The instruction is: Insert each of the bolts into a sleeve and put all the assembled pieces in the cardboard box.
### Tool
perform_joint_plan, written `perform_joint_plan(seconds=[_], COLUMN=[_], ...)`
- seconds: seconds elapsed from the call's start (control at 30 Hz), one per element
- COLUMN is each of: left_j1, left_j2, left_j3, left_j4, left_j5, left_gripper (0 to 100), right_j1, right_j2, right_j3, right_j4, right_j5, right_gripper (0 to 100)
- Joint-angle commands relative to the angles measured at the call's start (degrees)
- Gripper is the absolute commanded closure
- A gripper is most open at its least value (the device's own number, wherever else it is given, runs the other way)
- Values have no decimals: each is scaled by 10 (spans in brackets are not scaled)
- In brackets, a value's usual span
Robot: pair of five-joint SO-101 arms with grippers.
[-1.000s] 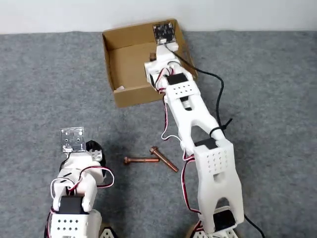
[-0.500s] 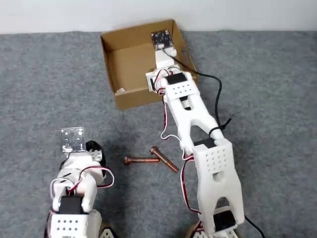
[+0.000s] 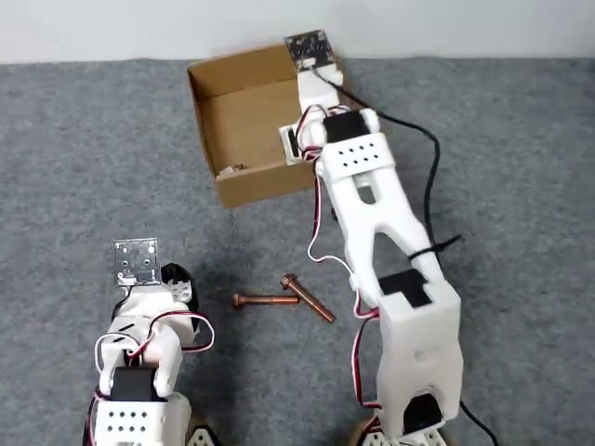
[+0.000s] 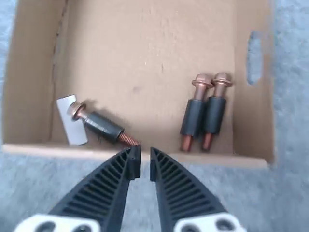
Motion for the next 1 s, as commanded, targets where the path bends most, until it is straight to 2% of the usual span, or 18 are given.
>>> perform_joint_plan(seconds=[0.0, 0.17, 0.4, 0.47, 0.6, 0.73, 0.83, 0.97], left_j1=[-4, -4, -4, -4, -6, -17, -17, -17], left_j2=[0, 0, 0, 0, 0, 0, 0, 0], left_j3=[-2, -2, -2, -2, -2, -2, -2, -2], left_j4=[2, 2, 3, 3, 3, 0, 0, 0], left_j5=[0, 1, 1, 1, 1, 0, 0, -1], left_gripper=[994, 994, 994, 994, 994, 994, 994, 994], right_j1=[6, 7, 44, 58, 90, 122, 140, 153], right_j2=[-64, -81, -86, -84, -81, -76, -50, 5], right_j3=[-21, -21, -21, -21, -21, -18, -18, -18], right_j4=[51, 126, 211, 242, 307, 314, 321, 319], right_j5=[4, 6, 12, 63, 235, 385, 468, 536], right_gripper=[990, 990, 990, 990, 987, 984, 917, 808])
